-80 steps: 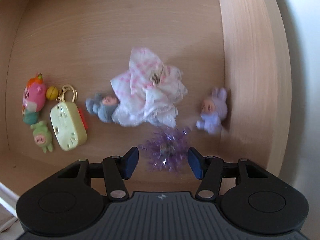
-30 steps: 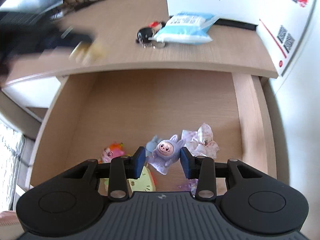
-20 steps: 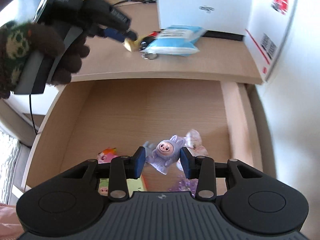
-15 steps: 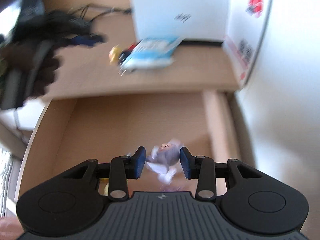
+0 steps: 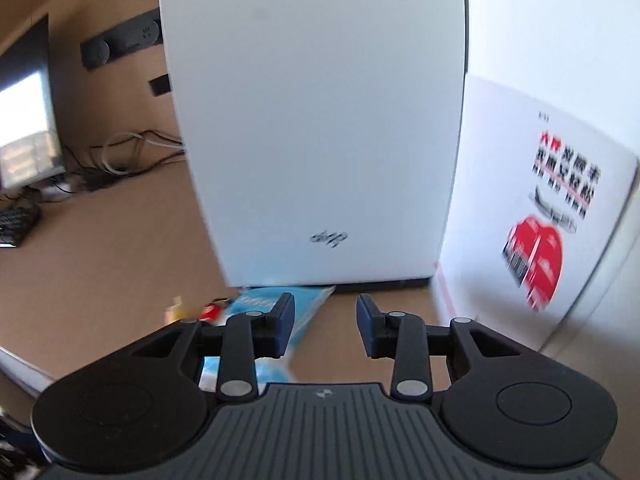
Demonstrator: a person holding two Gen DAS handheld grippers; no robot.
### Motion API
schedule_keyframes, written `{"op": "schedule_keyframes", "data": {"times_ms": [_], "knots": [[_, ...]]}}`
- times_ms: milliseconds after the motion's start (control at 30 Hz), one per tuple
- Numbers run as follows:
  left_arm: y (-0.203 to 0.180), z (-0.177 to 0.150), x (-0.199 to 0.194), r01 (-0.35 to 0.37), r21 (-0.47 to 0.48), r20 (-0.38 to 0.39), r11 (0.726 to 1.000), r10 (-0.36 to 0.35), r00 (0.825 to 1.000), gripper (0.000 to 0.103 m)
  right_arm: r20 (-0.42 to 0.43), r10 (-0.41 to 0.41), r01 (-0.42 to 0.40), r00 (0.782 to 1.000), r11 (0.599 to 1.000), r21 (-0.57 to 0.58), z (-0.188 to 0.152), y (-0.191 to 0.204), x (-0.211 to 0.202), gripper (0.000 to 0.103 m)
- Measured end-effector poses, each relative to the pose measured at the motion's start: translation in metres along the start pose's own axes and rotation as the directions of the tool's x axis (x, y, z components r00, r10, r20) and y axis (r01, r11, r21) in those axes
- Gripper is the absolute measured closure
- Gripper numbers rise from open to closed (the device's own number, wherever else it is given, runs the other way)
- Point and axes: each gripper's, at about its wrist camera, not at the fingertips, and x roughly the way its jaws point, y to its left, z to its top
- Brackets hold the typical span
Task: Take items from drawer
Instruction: 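Set the yellow figure on the desktop and open the left while the right lifts the lace cloth, then place the pink-white lace cloth beside the white aigo box and open the right gripper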
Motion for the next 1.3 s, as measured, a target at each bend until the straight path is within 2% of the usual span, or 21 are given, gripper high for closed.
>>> {"op": "schedule_keyframes", "data": {"times_ms": [100, 200, 267, 300, 333, 400, 500, 567, 600, 633, 767, 900, 967, 1033, 1100, 1200, 1300], "knots": [[-0.002, -0.005, 0.007, -0.001, 0.005, -0.031, 1.000, 0.001, 1.000, 0.075, -0.097, 0.022, -0.022, 0.995, 1.000, -0.002, -0.030, -0.001, -0.002, 0.069], [-0.002, -0.009, 0.012, 0.024, -0.015, -0.053, 1.000, -0.025, 0.998, 0.075, -0.233, 0.031, -0.031, 0.972, 1.000, 0.003, -0.070, -0.002, 0.004, 0.068], [-0.002, -0.013, 0.015, 0.043, -0.025, -0.068, 0.999, -0.045, 0.997, 0.075, -0.317, 0.031, -0.032, 0.948, 0.999, 0.001, -0.093, -0.002, 0.005, 0.056], [-0.004, -0.015, 0.016, 0.050, -0.026, -0.074, 0.998, -0.052, 0.996, 0.075, -0.355, 0.042, -0.042, 0.934, 0.999, 0.006, -0.105, -0.003, 0.008, 0.045], [-0.006, -0.016, 0.017, 0.053, -0.024, -0.079, 0.998, -0.055, 0.995, 0.075, -0.389, 0.057, -0.055, 0.920, 0.998, 0.016, -0.115, -0.001, 0.011, 0.037], [-0.008, -0.019, 0.017, 0.054, -0.018, -0.090, 0.998, -0.055, 0.994, 0.075, -0.452, 0.073, -0.062, 0.889, 0.997, 0.039, -0.131, 0.000, 0.023, 0.036], [-0.015, -0.020, 0.018, 0.048, -0.004, -0.097, 0.999, -0.049, 0.994, 0.075, -0.544, 0.045, -0.016, 0.838, 0.998, 0.058, -0.147, 0.002, 0.050, 0.036], [-0.016, -0.021, 0.014, 0.051, 0.001, -0.095, 0.999, -0.050, 0.994, 0.075, -0.577, 0.046, -0.010, 0.815, 0.998, 0.065, -0.155, 0.003, 0.059, 0.052], [-0.016, -0.021, 0.012, 0.053, 0.001, -0.092, 0.999, -0.052, 0.994, 0.075, -0.585, 0.042, -0.010, 0.810, 0.998, 0.059, -0.157, 0.004, 0.058, 0.076], [-0.015, -0.022, 0.010, 0.052, -0.001, -0.086, 0.999, -0.052, 0.995, 0.075, -0.580, 0.045, -0.017, 0.813, 0.998, 0.053, -0.157, 0.006, 0.053, 0.080], [-0.009, -0.024, 0.006, 0.032, -0.029, -0.074, 0.999, -0.034, 0.997, 0.075, -0.485, 0.074, -0.056, 0.871, 0.997, 0.051, -0.137, 0.007, 0.007, 0.084], [-0.005, -0.027, 0.001, 0.031, -0.053, -0.065, 0.998, -0.034, 0.997, 0.075, -0.293, 0.073, -0.051, 0.953, 0.995, 0.084, -0.085, -0.003, -0.046, 0.084], [-0.005, -0.028, -0.001, 0.029, -0.053, -0.059, 0.998, -0.033, 0.998, 0.075, -0.178, 0.044, -0.028, 0.983, 0.995, 0.091, -0.054, -0.012, -0.066, 0.084], [-0.004, -0.029, -0.004, 0.027, -0.051, -0.057, 0.998, -0.030, 0.998, 0.075, -0.086, -0.022, 0.027, 0.996, 0.998, 0.058, -0.029, -0.018, -0.072, 0.084], [-0.003, -0.031, -0.006, 0.020, -0.046, -0.063, 0.999, -0.023, 0.998, 0.075, -0.031, -0.092, 0.093, 0.995, 0.996, 0.018, -0.010, -0.021, -0.060, 0.084], [-0.003, -0.034, -0.011, 0.002, -0.021, -0.075, 1.000, -0.004, 0.997, 0.075, -0.004, -0.094, 0.094, 0.996, 0.995, 0.020, -0.001, -0.028, -0.032, 0.081], [-0.002, -0.037, -0.016, -0.007, -0.001, -0.083, 1.000, 0.007, 0.996, 0.075, -0.040, -0.095, 0.095, 0.995, 0.995, 0.015, -0.001, -0.034, -0.003, 0.065]]}}
